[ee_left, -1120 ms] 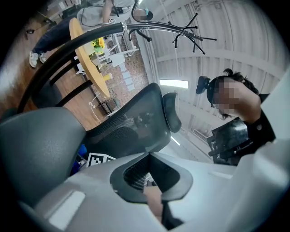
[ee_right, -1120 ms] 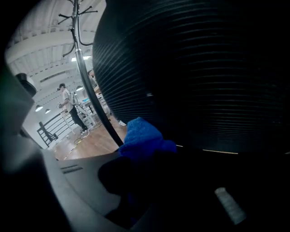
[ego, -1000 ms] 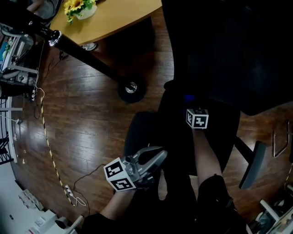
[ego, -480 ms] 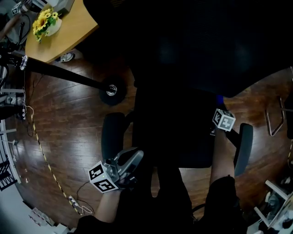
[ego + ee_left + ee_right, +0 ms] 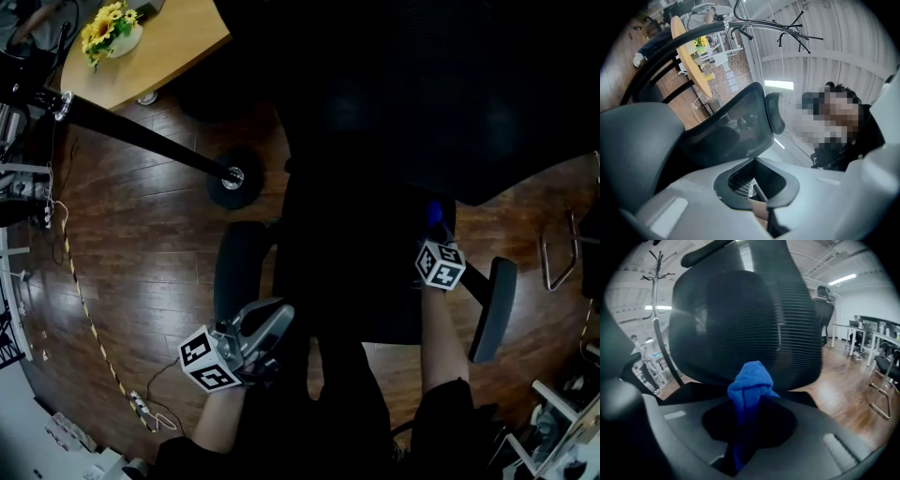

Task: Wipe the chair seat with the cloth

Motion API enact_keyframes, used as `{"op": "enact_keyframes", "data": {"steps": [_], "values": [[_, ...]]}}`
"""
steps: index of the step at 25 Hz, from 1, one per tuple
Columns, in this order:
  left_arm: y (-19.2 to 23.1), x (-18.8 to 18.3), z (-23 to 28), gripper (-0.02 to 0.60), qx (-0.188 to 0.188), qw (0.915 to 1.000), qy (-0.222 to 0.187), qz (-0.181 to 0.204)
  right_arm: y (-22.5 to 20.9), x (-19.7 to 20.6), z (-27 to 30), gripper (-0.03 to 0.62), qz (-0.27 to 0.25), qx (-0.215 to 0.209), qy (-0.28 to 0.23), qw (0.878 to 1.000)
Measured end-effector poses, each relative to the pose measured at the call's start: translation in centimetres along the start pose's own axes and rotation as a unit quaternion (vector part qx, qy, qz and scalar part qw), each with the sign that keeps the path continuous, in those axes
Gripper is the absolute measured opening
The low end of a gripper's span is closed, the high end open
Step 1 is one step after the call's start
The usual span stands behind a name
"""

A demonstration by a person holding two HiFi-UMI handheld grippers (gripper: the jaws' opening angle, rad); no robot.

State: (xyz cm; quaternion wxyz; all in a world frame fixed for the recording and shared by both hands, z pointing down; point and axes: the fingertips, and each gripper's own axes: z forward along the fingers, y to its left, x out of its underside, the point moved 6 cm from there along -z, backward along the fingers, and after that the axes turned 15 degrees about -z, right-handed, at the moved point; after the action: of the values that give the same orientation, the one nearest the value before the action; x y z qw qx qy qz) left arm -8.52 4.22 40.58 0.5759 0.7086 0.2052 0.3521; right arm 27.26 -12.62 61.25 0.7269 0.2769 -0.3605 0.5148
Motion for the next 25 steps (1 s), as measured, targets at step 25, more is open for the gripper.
{"op": "enact_keyframes", "data": {"steps": [25], "values": [[-0.4, -1.2, -3.3, -0.002, 0.008, 0.9993, -0.038, 0.002, 24.0, 0.1, 8.0, 0.061, -0.055, -0.169, 0.057, 0.982]]}}
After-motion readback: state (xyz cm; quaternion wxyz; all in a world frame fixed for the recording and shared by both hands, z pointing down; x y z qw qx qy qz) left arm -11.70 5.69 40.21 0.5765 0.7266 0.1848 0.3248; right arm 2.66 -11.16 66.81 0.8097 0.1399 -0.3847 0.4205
